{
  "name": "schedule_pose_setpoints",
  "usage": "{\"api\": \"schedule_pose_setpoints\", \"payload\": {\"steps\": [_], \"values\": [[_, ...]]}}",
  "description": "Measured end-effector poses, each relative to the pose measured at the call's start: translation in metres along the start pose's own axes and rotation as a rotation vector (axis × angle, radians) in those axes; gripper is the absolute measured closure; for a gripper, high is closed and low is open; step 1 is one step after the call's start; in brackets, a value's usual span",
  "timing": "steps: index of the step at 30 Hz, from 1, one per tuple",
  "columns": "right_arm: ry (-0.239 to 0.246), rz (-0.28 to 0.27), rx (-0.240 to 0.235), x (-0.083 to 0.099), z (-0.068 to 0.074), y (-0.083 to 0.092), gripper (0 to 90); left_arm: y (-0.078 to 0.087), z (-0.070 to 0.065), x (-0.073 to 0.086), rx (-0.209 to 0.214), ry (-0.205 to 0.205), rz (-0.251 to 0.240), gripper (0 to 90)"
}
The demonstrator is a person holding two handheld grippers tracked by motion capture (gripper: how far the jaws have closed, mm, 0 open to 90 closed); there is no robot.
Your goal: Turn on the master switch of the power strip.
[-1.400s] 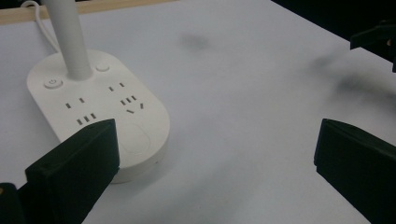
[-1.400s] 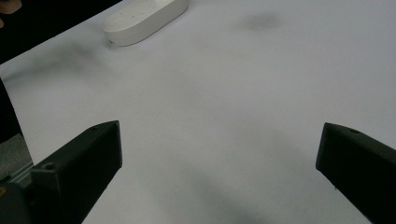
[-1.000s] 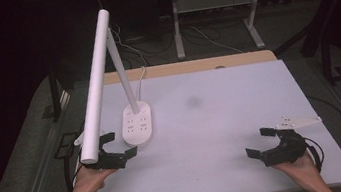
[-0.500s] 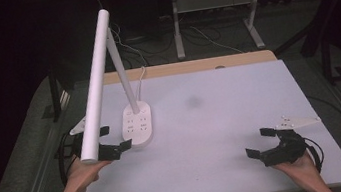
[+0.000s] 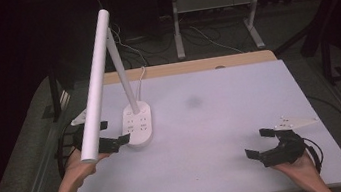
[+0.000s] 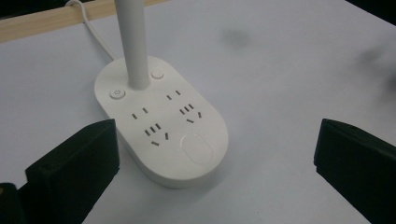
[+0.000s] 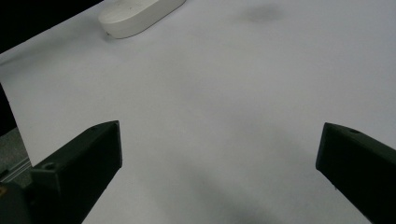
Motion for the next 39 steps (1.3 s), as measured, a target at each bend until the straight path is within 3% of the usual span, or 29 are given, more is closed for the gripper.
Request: {"api": "schedule_pose_setpoints", "payload": {"steps": [14,31,39], "values": [[0.013,-0.035,0.026,-0.004,-0.002,0.005,0.0,-0.001,0.025,-0.008,-0.046,0.000,0.050,0.0],[0.005,-0.016,0.020,-0.001,-0.002,0.002,0.0,0.000,0.051,-0.020,-0.074,0.013,0.063,0.0],[0.012,-0.012,0.015,-0.001,-0.001,0.001,0.0,-0.004,0.066,-0.020,-0.092,0.016,0.094,0.0]]}}
Point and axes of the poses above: each handheld gripper's, and its own axes: y roughly backward along the jaws, x roughly out of its underside, z roughly to its left, the point moved 10 cm from there along -y, roughly forward along the jaws, and after that the axes turned 3 degrees about -y, right-handed, at the moved point
